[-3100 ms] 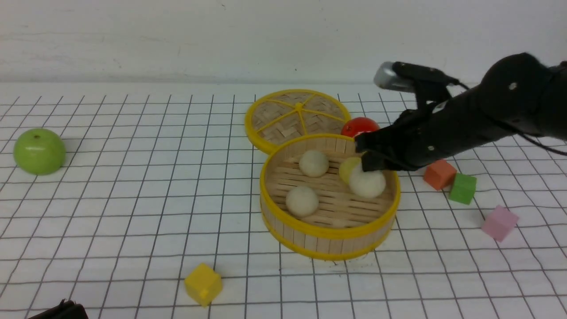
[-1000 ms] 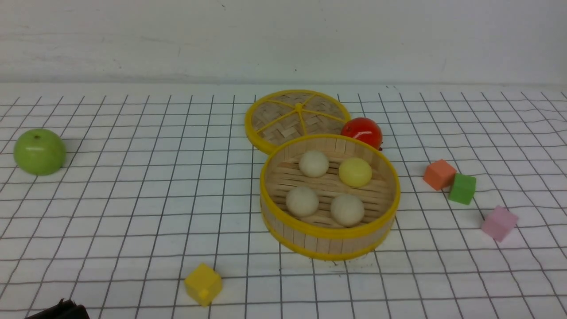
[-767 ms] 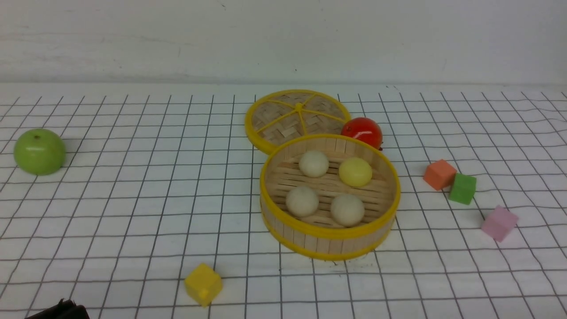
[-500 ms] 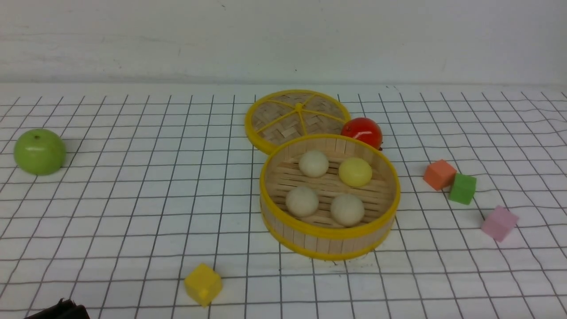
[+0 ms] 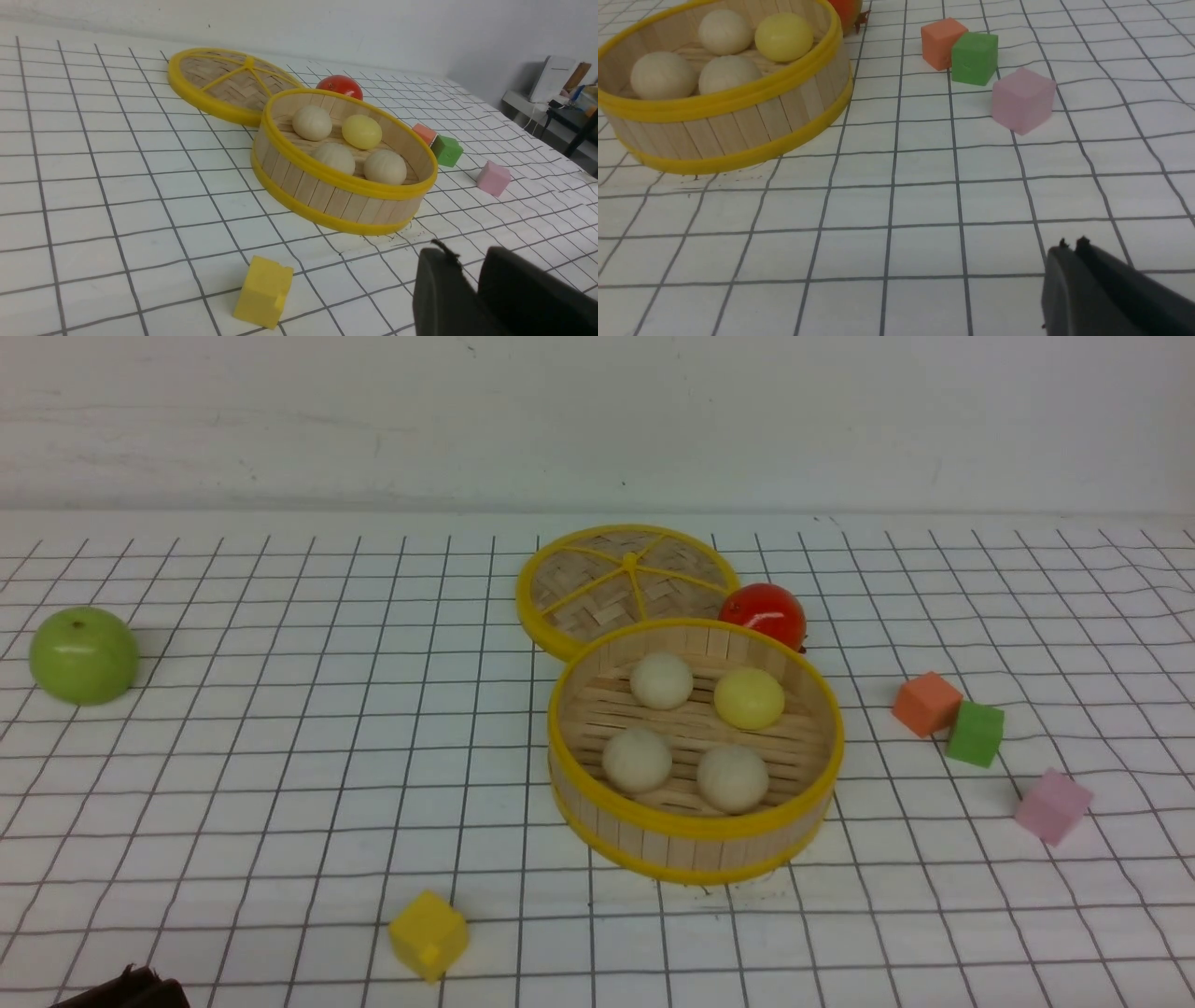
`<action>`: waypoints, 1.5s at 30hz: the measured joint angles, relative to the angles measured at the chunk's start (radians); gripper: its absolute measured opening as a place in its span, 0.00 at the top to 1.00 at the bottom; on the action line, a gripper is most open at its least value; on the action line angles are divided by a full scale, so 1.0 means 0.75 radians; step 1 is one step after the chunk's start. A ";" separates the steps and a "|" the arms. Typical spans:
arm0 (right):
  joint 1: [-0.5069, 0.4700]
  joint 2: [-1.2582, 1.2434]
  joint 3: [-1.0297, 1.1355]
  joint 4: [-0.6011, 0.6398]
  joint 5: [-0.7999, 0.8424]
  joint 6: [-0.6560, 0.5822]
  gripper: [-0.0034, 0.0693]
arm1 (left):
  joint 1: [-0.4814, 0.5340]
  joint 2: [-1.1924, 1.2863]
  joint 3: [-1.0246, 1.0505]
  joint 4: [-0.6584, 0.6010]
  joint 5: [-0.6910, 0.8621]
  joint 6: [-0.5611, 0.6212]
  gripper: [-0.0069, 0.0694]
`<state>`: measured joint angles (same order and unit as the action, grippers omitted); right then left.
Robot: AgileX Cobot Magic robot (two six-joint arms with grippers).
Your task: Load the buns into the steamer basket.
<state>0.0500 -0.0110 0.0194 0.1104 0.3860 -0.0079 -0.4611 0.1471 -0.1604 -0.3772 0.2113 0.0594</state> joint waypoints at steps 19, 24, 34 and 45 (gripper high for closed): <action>0.000 0.000 0.000 0.000 0.001 0.001 0.91 | 0.113 -0.009 0.046 0.094 -0.195 -0.015 0.87; 0.000 0.000 0.000 0.000 0.001 0.001 0.91 | 0.366 -0.111 0.144 0.213 -0.197 -0.167 0.93; 0.000 0.000 0.000 0.000 0.003 0.001 0.90 | 0.496 -0.210 0.255 0.278 0.221 -0.351 0.93; 0.000 0.000 0.000 0.000 0.003 0.001 0.88 | 0.496 -0.210 0.255 0.245 0.230 -0.355 0.93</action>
<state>0.0500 -0.0110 0.0194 0.1104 0.3880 -0.0071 -0.0892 -0.0106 0.0306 -0.1937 0.3837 -0.2069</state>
